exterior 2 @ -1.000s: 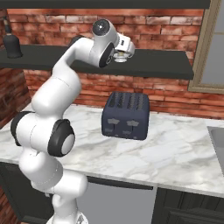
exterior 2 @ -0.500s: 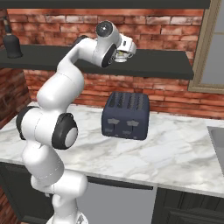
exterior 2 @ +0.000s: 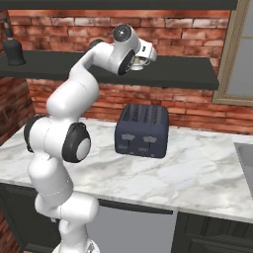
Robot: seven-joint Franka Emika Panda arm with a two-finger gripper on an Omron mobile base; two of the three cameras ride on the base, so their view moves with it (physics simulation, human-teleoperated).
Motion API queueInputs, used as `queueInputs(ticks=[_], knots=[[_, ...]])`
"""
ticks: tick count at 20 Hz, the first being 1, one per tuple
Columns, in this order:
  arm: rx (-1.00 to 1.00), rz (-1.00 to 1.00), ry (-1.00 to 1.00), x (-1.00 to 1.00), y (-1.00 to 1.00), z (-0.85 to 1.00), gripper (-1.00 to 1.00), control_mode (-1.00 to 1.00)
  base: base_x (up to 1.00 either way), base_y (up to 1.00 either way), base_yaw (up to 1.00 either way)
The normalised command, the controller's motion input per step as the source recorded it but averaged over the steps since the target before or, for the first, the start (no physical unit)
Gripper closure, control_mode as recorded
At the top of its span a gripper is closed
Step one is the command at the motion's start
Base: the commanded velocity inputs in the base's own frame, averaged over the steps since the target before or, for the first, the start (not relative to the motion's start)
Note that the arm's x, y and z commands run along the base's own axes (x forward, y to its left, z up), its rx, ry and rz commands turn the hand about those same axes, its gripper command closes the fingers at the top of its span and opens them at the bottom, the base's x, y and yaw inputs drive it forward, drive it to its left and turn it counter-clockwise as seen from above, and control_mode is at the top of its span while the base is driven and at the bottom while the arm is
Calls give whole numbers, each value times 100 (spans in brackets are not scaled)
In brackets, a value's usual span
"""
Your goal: Get the candle and the liquor from the cabinet and move them to the dining counter.
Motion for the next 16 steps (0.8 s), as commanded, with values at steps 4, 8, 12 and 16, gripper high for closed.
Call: queueInputs(ticks=[4,8,12,16], knots=[[0,0,0,13,-6,-3,-100,-100,0,0,0],[0,0,0,8,-3,-1,-100,-100,0,0,0],[0,0,0,0,0,0,100,-100,0,0,0],[0,0,0,-15,-1,0,100,-100,0,0,0]])
